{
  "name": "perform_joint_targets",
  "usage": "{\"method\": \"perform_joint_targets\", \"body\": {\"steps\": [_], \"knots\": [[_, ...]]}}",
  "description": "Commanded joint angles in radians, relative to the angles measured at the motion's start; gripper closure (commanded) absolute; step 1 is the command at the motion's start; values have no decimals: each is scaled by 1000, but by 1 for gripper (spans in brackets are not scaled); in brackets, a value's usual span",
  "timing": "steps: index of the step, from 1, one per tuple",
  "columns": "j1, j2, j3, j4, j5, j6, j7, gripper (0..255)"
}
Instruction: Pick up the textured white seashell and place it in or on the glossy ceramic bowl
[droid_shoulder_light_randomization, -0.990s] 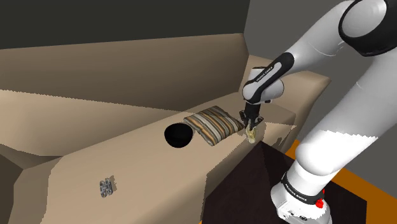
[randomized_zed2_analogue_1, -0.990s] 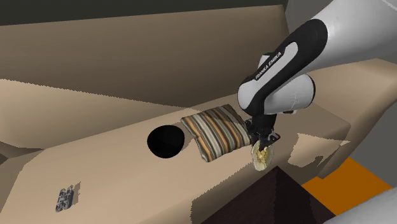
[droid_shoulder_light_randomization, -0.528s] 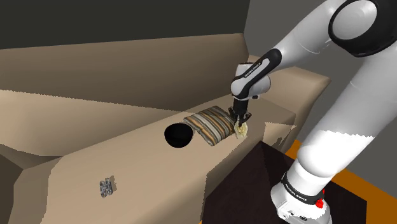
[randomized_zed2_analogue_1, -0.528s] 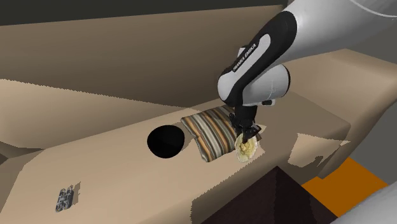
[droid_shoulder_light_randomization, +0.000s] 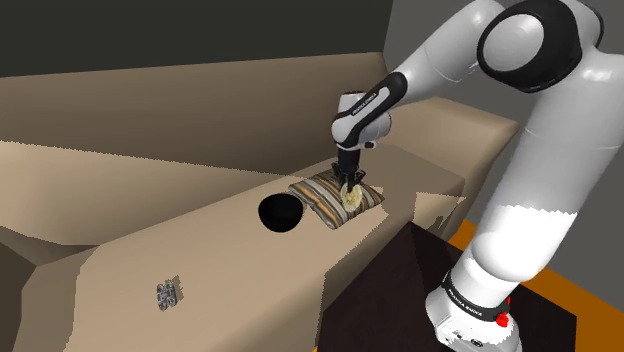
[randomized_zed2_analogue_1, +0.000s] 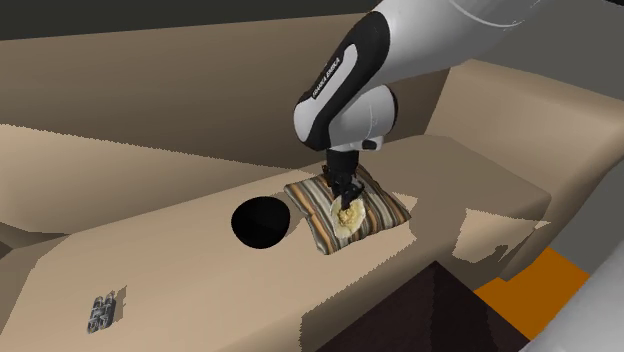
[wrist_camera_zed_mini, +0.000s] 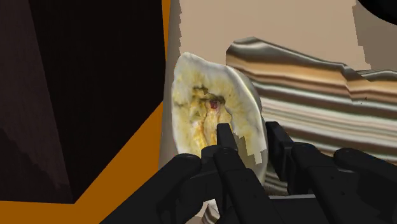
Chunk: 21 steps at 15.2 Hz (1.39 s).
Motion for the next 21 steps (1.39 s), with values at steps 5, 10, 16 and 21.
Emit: {"method": "perform_joint_targets", "body": {"steps": [5,10,16,21], "knots": [[57,134,50,209,24,-76,93,255],[95,261,78,417,32,-155,158,255],[137,439,101,719,35,-277,228,255],[158,565,110,909,35,-341,261,255]]}}
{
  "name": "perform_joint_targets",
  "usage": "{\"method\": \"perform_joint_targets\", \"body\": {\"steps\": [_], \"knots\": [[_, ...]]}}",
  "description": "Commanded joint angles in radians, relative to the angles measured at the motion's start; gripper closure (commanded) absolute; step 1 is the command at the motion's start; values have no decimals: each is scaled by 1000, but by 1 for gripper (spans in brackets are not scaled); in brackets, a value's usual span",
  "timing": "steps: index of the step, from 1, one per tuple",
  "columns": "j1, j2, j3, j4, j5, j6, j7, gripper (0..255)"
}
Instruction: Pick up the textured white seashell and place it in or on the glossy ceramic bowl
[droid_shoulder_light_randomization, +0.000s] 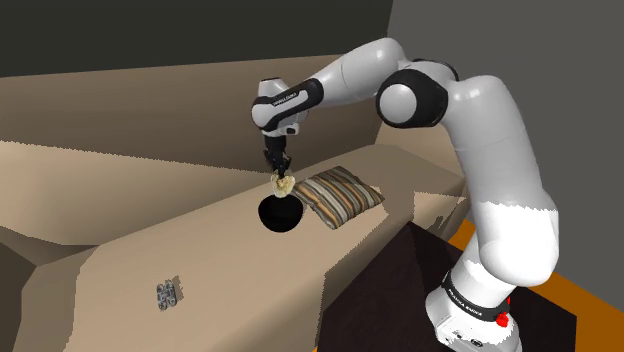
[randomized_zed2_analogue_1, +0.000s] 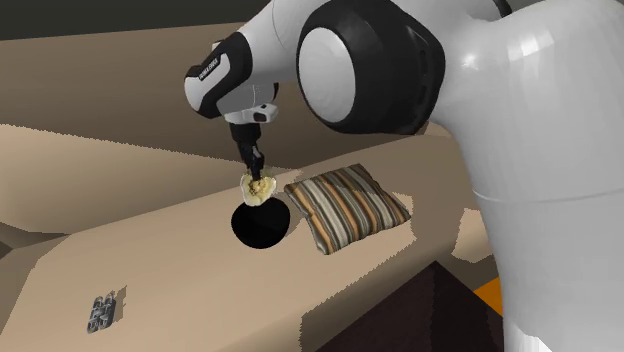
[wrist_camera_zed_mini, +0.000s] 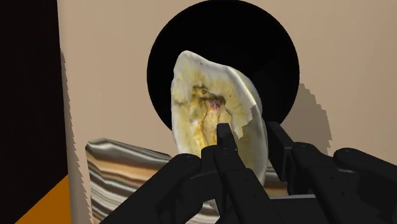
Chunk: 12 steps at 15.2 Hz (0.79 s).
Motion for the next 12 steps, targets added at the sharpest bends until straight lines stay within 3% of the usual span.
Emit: {"method": "perform_joint_targets", "body": {"steps": [1,12], "knots": [[5,20,2,8,1,13,6,255],[4,103,4,-7,4,111,2,255]]}}
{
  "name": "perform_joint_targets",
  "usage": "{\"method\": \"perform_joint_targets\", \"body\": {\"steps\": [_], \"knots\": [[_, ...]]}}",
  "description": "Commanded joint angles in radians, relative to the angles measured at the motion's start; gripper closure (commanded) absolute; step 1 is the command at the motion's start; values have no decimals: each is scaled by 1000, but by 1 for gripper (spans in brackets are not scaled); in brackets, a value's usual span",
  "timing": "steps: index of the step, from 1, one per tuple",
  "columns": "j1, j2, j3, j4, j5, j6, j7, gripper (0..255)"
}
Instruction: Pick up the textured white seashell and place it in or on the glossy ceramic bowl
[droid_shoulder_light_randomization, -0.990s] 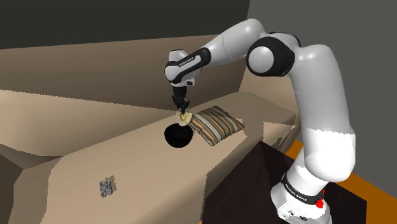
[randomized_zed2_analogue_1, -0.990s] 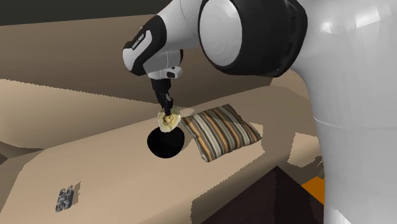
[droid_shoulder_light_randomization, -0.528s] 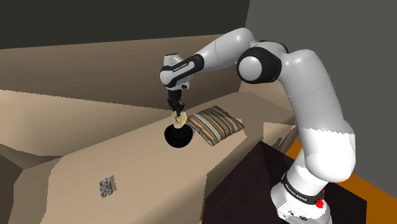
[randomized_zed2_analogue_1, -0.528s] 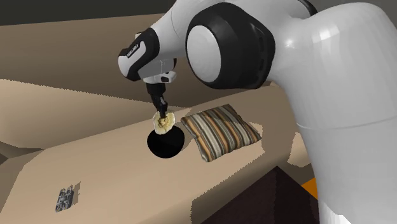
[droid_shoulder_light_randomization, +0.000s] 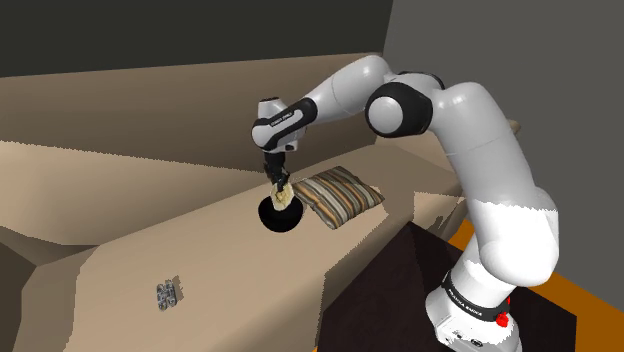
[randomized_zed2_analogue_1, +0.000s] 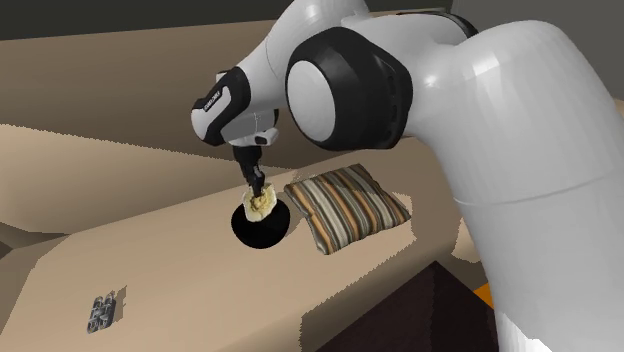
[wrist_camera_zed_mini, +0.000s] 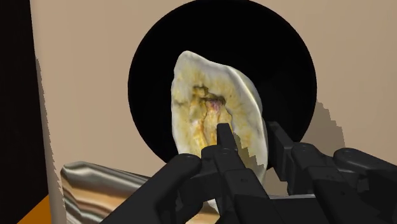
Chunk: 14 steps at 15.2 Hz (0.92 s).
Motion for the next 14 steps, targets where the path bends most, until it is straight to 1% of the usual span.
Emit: {"method": "perform_joint_targets", "body": {"steps": [1,5,13,14], "knots": [[-1,19,0,4,1,15,-1,255],[-1,51,1,7,2,44,-2,255],[-1,51,1,7,2,44,-2,255],[-1,51,1,7,2,44,-2,0]]}}
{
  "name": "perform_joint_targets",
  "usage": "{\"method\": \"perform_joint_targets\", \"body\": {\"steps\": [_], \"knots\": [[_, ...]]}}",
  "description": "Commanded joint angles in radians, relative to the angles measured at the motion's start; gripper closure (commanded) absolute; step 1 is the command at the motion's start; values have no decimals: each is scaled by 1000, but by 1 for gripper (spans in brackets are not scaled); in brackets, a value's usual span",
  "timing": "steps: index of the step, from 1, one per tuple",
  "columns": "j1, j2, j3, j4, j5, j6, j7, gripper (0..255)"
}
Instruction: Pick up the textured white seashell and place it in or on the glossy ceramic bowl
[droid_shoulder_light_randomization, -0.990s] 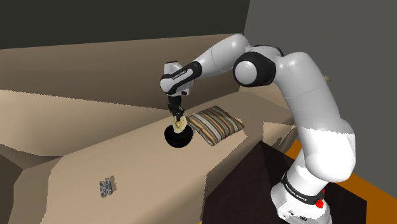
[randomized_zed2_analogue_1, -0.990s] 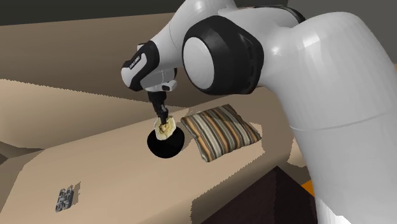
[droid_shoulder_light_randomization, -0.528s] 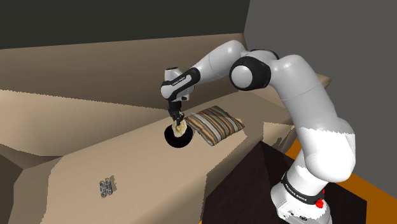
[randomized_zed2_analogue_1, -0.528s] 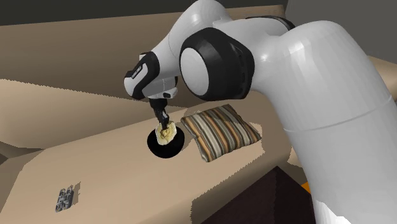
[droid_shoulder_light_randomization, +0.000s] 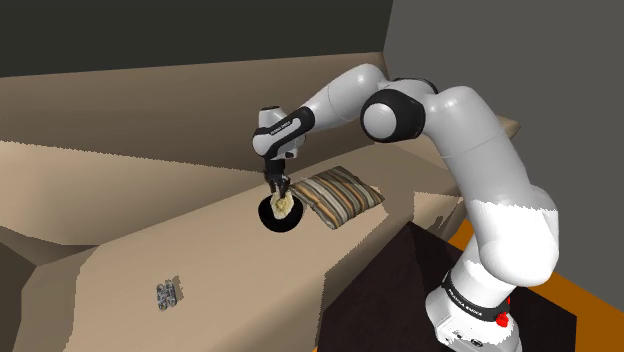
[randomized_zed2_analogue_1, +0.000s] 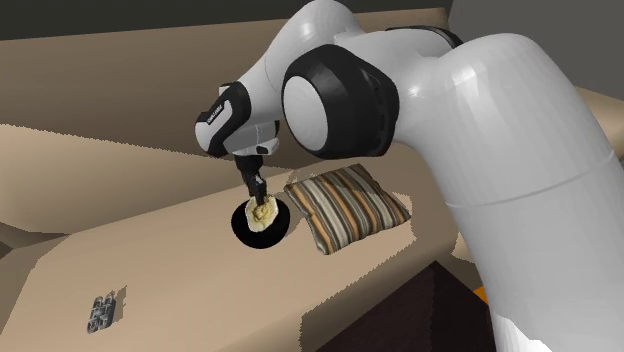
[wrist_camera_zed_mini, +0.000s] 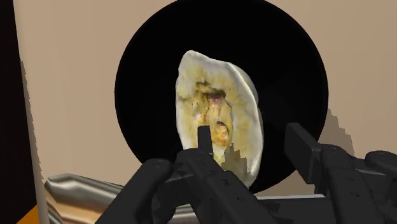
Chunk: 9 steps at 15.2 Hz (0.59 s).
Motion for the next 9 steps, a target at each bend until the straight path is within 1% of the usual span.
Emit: {"method": "perform_joint_targets", "body": {"steps": [1,5,9], "knots": [[0,0,0,0,0,0,0,0],[0,0,0,0,0,0,0,0],[-1,-60,-2,33,-3,-93,2,0]]}}
